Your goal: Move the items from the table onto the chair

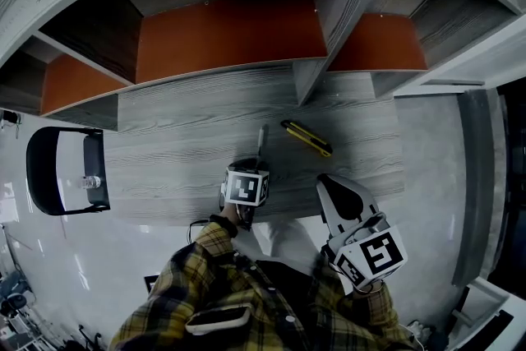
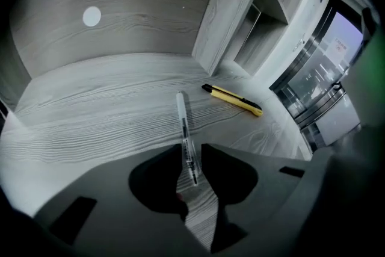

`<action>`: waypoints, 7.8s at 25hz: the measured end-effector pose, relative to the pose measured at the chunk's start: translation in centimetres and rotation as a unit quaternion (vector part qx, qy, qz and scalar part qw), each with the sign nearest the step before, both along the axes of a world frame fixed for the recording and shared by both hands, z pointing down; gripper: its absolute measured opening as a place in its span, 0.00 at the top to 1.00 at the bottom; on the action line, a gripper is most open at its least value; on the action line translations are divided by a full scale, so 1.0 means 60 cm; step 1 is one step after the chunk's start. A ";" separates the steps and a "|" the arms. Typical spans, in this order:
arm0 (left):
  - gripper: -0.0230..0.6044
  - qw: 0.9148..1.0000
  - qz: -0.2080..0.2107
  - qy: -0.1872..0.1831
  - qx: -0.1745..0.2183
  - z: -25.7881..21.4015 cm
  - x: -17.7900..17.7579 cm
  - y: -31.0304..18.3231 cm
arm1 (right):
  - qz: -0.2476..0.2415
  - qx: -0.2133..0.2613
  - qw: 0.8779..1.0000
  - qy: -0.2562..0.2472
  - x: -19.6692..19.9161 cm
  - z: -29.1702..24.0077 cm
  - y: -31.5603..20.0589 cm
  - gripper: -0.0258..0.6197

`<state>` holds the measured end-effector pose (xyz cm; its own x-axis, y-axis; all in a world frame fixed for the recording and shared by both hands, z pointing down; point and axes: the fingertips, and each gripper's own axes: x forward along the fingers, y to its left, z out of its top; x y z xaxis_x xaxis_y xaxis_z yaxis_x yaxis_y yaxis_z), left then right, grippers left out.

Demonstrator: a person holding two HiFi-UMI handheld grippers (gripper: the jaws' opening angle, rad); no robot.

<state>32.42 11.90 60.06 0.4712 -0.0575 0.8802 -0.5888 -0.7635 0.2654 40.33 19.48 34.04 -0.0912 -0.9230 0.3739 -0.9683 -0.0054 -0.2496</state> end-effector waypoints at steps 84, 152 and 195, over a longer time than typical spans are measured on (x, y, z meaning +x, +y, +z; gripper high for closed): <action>0.89 0.904 -0.428 0.000 -0.008 0.470 -1.187 -0.477 | -0.371 -0.087 0.923 -0.045 -1.074 0.358 -0.563 0.93; 0.96 0.929 0.012 0.321 0.181 -0.441 -0.127 -0.064 | -0.057 0.041 0.997 -0.030 -0.188 -0.025 -0.111 0.93; 0.96 0.946 -0.003 0.276 0.173 -0.409 -0.191 -0.078 | -0.052 -0.055 0.997 0.019 -0.087 0.103 -0.101 0.83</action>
<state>20.94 7.22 35.54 0.8516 -0.3015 0.4288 -0.4386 -0.8578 0.2680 35.11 13.42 40.22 -0.1680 -0.8623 0.4778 -0.9737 0.0695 -0.2168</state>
